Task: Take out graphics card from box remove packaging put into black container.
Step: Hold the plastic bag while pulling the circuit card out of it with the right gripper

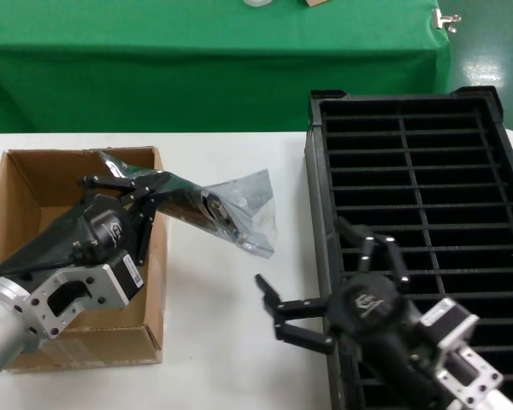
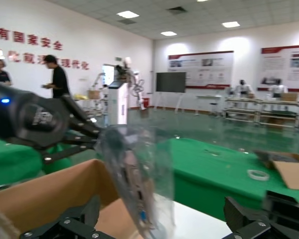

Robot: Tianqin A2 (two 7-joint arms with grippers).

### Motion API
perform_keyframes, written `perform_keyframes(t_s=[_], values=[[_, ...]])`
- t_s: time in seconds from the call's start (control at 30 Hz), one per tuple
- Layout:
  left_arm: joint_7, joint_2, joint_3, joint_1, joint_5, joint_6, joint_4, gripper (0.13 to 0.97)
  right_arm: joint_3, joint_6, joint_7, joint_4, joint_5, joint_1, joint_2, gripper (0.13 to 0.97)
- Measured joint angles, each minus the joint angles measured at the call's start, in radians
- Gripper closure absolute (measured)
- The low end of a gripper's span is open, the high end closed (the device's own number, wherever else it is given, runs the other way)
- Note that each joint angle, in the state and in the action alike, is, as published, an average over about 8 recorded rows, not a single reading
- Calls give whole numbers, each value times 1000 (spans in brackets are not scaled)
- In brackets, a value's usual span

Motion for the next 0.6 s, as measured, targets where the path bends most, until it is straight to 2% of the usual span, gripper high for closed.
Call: perform_keyframes(t_s=[0.33, 0.6], values=[[0, 0, 0, 0, 0, 0, 0, 958, -99, 54, 68, -17, -99, 68, 12, 307], [0, 0, 0, 0, 0, 0, 0, 958, -130, 85, 127, -21, -146, 124, 23, 492]])
